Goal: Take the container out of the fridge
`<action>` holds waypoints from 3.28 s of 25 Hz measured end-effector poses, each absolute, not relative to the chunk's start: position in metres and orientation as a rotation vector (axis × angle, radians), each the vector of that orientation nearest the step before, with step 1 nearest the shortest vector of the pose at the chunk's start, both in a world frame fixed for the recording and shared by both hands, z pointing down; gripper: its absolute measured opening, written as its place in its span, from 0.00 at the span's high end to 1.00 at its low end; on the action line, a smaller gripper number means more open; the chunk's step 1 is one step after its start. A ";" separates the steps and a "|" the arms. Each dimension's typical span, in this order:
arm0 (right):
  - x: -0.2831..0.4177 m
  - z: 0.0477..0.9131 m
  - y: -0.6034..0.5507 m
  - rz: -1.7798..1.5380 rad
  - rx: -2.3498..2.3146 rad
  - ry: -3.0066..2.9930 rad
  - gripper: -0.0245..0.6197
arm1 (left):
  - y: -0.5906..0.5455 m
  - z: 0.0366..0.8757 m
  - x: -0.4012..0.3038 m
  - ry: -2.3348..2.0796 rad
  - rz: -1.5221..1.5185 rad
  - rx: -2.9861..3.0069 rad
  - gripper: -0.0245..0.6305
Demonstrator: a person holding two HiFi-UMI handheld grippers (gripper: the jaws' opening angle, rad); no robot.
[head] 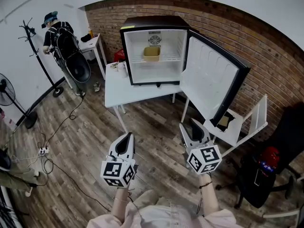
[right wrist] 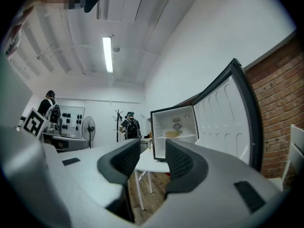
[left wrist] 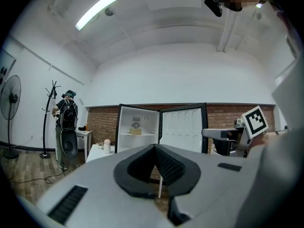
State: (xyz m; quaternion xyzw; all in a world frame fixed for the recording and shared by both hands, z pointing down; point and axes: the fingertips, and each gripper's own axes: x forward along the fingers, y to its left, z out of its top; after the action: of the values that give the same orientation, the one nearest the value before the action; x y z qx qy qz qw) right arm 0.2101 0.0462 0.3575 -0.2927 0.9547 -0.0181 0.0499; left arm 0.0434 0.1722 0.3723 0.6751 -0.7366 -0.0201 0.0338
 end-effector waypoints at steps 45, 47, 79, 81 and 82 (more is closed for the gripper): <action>0.056 0.392 -0.135 -0.150 -1.020 2.905 0.59 | -0.034 0.402 -0.127 -2.084 -0.047 2.122 0.98; 0.053 0.390 -0.139 -0.142 -1.035 2.892 0.59 | -0.041 0.401 -0.133 -2.079 -0.054 2.132 0.98; -0.044 0.376 -0.282 0.112 -0.955 3.053 0.59 | -0.207 0.403 -0.200 -1.934 -0.056 2.240 0.98; -0.051 0.373 -0.290 0.137 -0.952 3.059 0.59 | -0.216 0.405 -0.203 -1.924 -0.053 2.240 0.98; -0.054 0.371 -0.293 0.149 -0.944 3.063 0.60 | -0.219 0.406 -0.204 -1.919 -0.050 2.238 0.98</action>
State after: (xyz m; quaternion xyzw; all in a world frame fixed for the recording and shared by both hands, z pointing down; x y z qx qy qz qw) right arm -0.0545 -0.2929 0.3709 -0.2939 0.9541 0.0463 -0.0336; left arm -0.2040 -0.2195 0.4061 0.7555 -0.6478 -0.0169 0.0964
